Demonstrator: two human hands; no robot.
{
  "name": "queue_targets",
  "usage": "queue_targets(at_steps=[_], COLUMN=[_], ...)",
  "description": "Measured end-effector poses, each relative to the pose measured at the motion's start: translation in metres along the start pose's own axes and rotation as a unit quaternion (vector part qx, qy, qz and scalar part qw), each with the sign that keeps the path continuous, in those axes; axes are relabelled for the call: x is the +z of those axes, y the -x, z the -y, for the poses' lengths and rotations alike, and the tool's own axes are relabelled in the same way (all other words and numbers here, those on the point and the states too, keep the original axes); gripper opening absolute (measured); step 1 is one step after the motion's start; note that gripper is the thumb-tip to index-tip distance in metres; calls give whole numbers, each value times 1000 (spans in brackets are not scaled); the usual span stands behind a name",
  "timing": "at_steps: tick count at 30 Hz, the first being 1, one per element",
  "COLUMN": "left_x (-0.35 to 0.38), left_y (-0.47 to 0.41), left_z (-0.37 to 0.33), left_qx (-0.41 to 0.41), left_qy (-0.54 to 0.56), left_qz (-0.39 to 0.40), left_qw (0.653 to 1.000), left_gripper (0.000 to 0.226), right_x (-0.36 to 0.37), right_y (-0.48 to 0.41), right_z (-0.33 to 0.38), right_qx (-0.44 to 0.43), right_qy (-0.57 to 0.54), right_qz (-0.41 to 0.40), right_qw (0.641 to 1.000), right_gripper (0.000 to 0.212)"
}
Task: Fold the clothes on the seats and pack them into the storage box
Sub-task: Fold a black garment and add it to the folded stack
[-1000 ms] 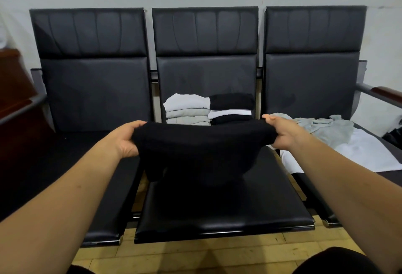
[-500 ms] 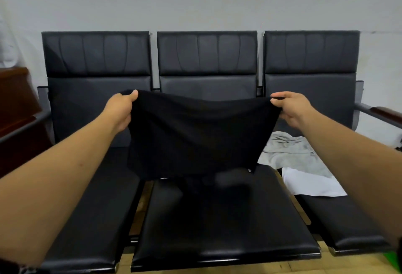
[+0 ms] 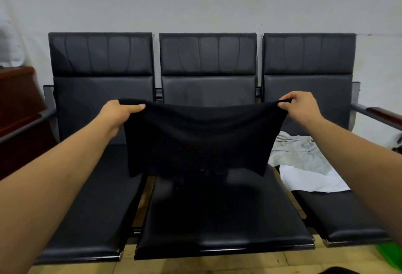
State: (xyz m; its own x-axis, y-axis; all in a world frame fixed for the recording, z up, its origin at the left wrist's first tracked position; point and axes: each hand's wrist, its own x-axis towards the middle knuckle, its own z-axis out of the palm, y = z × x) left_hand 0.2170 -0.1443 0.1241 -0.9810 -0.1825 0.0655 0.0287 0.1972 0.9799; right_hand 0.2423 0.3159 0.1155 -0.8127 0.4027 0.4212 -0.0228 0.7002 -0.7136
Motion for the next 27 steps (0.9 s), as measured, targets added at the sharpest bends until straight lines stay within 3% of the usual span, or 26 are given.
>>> queue_targets(at_steps=[3,6,9,16,21,27], left_x=[0,2,2,-9,-19,-3], left_y=[10,19,26,56,67,41], left_z=[-4,-17,-29,-35,-28,-3], left_qx=[42,74,99,83,67,16], left_qy=[21,52,77,137,176,94], left_qz=[14,45,86,186,214,162], left_qw=[999,995,988,970,959,982], left_gripper=[14,14,16,22,28,16], right_x=[-3,-8,-18,-46,-58,-32], right_y=[8,12,20,47,49,14], right_z=[9,24,36,48,56,26], right_qx=[-18,-38,-8,-18,22,112], right_qy=[-50,-132,-249,-350,-382,-254], right_qz=[-32,-44,-17,47,115,139], right_qw=[998,990,968,935,917,951], right_gripper=[7,9,20,20,18,16])
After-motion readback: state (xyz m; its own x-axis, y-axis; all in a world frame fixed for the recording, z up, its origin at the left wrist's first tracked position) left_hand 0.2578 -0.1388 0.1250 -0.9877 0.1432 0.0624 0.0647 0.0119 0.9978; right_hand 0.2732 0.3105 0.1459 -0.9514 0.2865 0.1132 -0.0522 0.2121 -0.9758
